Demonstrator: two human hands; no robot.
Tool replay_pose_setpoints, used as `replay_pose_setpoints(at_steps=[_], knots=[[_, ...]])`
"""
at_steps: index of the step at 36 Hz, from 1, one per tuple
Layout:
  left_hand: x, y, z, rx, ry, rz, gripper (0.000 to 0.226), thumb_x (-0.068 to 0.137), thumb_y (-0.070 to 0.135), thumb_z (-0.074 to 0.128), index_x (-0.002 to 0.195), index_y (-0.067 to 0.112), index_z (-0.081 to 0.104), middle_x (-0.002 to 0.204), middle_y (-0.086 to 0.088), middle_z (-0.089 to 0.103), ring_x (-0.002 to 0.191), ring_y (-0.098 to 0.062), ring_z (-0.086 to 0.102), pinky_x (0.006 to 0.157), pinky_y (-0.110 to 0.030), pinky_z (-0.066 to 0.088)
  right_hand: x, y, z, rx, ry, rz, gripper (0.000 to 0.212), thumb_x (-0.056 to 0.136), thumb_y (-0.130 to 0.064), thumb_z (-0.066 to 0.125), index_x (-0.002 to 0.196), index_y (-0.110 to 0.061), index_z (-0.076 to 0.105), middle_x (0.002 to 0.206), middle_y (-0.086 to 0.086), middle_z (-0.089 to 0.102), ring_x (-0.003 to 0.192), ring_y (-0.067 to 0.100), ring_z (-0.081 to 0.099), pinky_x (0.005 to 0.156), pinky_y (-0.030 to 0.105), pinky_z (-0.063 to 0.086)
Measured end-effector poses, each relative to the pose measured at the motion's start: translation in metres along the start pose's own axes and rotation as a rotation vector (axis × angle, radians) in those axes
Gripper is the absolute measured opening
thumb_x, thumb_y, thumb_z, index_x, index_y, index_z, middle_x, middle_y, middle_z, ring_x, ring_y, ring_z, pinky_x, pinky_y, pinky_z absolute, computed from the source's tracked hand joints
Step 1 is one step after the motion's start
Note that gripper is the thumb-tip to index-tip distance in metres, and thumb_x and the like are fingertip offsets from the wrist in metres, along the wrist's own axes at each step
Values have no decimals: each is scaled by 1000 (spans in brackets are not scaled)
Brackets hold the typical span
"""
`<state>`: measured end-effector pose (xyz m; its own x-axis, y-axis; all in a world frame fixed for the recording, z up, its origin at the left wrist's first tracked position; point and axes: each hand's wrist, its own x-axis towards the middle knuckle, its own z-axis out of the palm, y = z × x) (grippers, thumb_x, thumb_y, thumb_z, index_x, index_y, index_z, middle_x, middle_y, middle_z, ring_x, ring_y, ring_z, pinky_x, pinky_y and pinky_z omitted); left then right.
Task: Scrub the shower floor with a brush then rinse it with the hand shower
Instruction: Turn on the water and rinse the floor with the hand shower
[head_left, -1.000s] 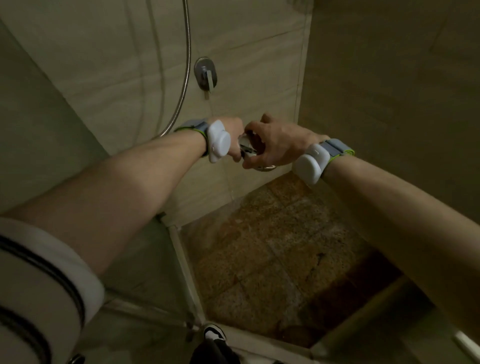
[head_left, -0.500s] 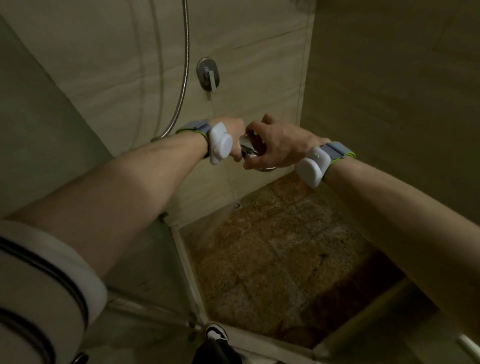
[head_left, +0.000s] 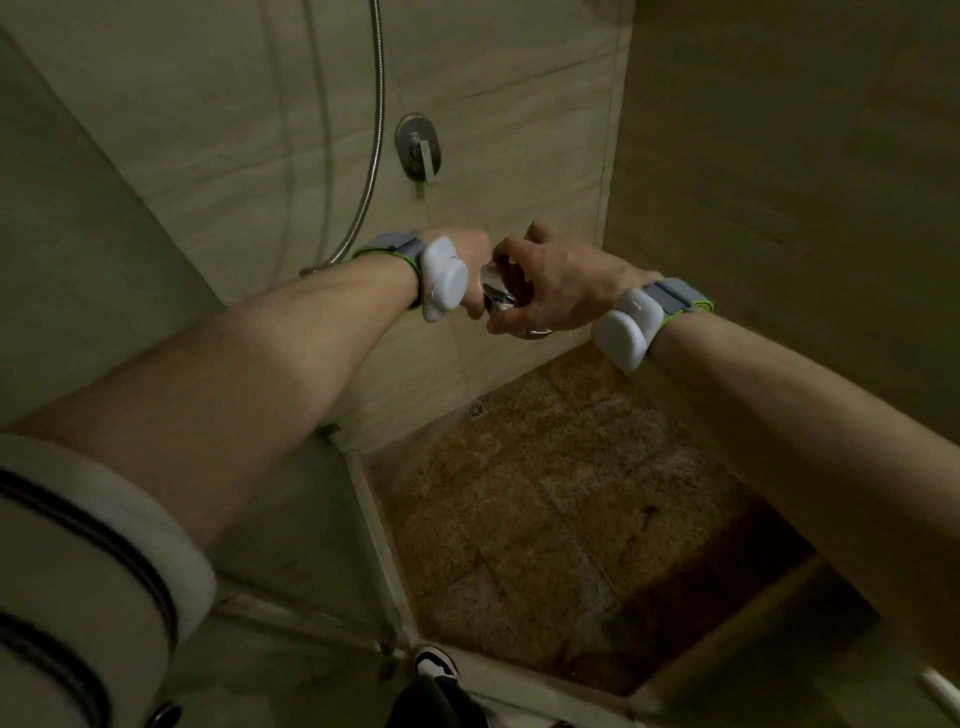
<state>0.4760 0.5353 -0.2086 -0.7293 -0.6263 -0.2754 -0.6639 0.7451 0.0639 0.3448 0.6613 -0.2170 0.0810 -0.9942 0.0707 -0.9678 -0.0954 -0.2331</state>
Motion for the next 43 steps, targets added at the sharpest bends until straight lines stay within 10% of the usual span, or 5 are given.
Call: replay_pose_setpoints(at_steps=[43], knots=[[-15,18,17,-4,18,-15,38,81,29,74,61,12,46,65,-8,48,59,-22,45,48,-28,30,-3,3,1,-128,-31,-8,84,66,-82,60,134,-36,47,120,-2,48,92,26,59,76,45,56]])
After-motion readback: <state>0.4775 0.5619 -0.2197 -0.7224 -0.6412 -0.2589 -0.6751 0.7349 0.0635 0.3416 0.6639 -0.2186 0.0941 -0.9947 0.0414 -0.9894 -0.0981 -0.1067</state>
